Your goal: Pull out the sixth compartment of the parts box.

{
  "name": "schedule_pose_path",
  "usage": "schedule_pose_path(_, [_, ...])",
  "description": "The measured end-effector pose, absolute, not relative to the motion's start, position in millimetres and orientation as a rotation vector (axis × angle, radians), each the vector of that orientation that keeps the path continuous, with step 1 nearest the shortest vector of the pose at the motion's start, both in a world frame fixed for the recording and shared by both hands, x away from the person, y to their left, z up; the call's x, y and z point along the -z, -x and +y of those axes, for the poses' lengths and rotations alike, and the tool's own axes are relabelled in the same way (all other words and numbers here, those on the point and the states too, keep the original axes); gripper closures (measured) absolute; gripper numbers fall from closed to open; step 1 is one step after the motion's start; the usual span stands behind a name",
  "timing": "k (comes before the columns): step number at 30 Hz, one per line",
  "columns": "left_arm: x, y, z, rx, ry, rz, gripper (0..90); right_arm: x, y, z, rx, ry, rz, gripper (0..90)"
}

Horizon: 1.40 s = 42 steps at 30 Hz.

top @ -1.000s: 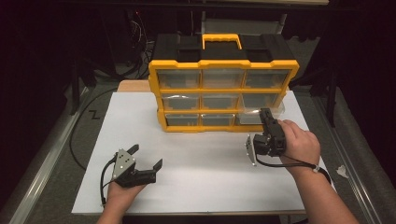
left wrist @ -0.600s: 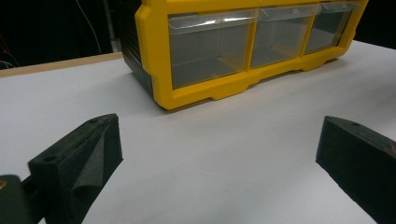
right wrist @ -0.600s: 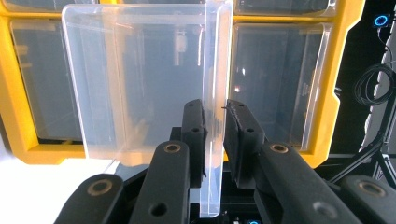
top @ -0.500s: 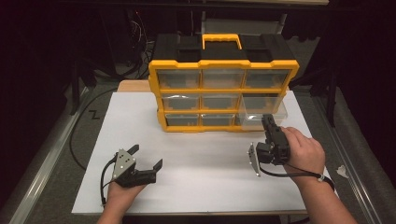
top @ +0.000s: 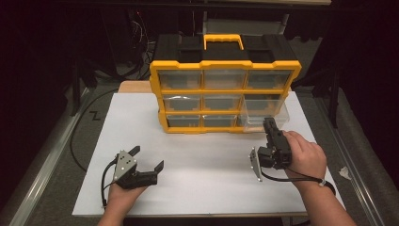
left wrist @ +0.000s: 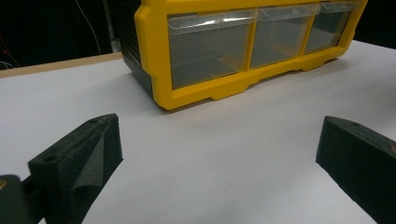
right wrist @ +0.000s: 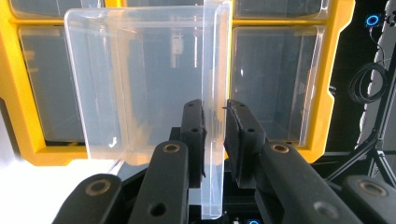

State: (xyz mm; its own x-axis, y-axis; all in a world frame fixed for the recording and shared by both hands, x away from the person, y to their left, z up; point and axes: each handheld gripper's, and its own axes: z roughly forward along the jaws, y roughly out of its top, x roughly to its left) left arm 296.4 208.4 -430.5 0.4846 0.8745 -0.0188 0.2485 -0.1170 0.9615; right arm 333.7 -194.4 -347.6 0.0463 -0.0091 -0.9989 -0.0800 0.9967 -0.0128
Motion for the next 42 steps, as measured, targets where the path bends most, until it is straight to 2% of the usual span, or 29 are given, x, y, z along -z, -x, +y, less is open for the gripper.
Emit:
schedule_pose_path(4, [430,-296,208,-0.717,-1.64,0.981,0.9,348,-334,-195,-0.06,0.069,1.522,79.6])
schedule_pose_path(5, [430,-296,208,-0.717,-1.64,0.981,0.9,347,-334,-194,-0.06,0.064,1.533,75.1])
schedule_pose_path(6, [430,-296,208,-0.717,-1.642,0.981,0.9,347,-334,-194,-0.06,0.064,1.533,75.1])
schedule_pose_path(9, [431,-296,208,-0.717,-1.641,0.982,0.9,348,-331,-194,-0.067,0.061,1.554,67.8])
schedule_pose_path(16, [430,-296,208,-0.717,-1.641,0.978,0.9,356,-317,-192,-0.115,0.07,1.614,60.8])
schedule_pose_path(19, [430,-295,208,-0.717,-1.642,0.977,0.9,371,-313,-192,-0.118,0.076,1.655,55.7])
schedule_pose_path(33, [430,-295,208,-0.713,-1.642,0.973,0.9,433,-310,-204,-0.082,0.048,1.786,50.8])
schedule_pose_path(42, [430,-295,207,-0.714,-1.643,0.972,0.9,439,-311,-221,-0.065,0.023,1.799,48.4])
